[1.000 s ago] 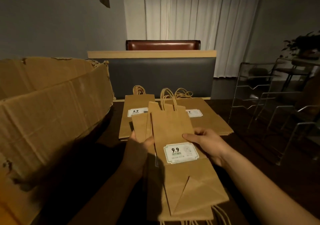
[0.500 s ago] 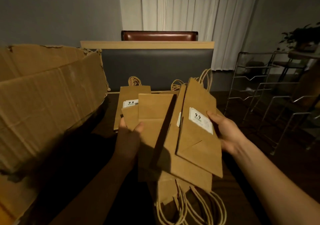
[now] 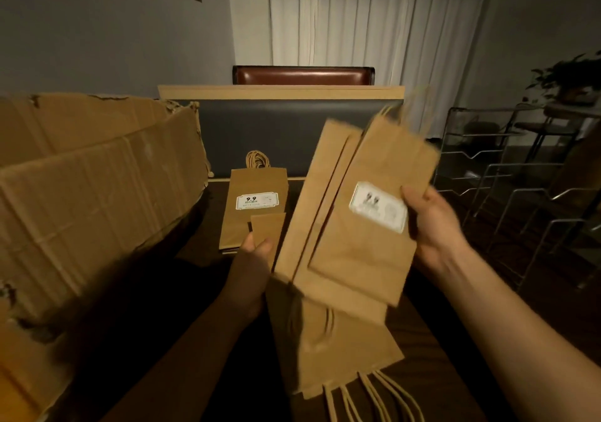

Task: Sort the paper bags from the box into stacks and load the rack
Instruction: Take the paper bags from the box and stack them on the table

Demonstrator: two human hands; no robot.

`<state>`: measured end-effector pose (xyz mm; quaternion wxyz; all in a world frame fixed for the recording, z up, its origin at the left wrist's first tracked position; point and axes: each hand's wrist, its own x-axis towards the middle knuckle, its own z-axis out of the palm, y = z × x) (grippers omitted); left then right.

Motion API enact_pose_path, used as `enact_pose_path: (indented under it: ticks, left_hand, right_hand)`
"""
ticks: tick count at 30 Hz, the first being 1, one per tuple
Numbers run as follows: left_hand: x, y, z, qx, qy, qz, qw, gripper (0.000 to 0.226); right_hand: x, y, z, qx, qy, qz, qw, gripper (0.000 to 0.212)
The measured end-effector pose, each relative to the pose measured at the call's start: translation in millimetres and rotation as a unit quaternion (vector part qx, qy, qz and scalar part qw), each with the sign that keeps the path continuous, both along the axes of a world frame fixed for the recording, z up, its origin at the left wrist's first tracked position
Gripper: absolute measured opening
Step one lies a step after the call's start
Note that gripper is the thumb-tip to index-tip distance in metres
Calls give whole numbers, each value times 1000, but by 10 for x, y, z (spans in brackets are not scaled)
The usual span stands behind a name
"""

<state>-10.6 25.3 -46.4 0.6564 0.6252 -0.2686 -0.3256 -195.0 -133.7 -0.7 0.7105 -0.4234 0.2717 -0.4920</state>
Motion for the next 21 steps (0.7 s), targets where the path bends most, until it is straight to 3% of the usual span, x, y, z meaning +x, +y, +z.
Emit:
enact_pose_path:
  ticks: [2,4,7,10,13,16,18,21]
  left_hand:
    - [44,-10,-20,-11,29,18,999,19]
    - [47,-5,-2,-15,37,11,999,22]
    - [10,8,-2,8,1,-7,1000,29]
    - [71,60,-38,58,-96,-17,994,36]
    - [156,3,-72,51,-49,-11,997,37]
    - [152,-5,-90,51,-47,-13,998,42]
    - [111,-3,-103,19,-63,-10,998,42]
    - [71,-31,-120,-17,11,-2,1000,55]
  right_hand:
    - [-68,-38,332,-57,-75,14,995,24]
    - [-142,-37,615,-132,-113,97,980,25]
    - [-209,-70,776,-192,-69,226,952,27]
    - [-261,-164,762,-176,-44,335,925,35]
    - [-312,-195,701,-143,-16,381,913,47]
    - [-330,-170,623,-126,16,366,922,39]
    - [-285,-142,536,-88,87,323,938,39]
    - [-188,-87,296,5,172,255,952,37]
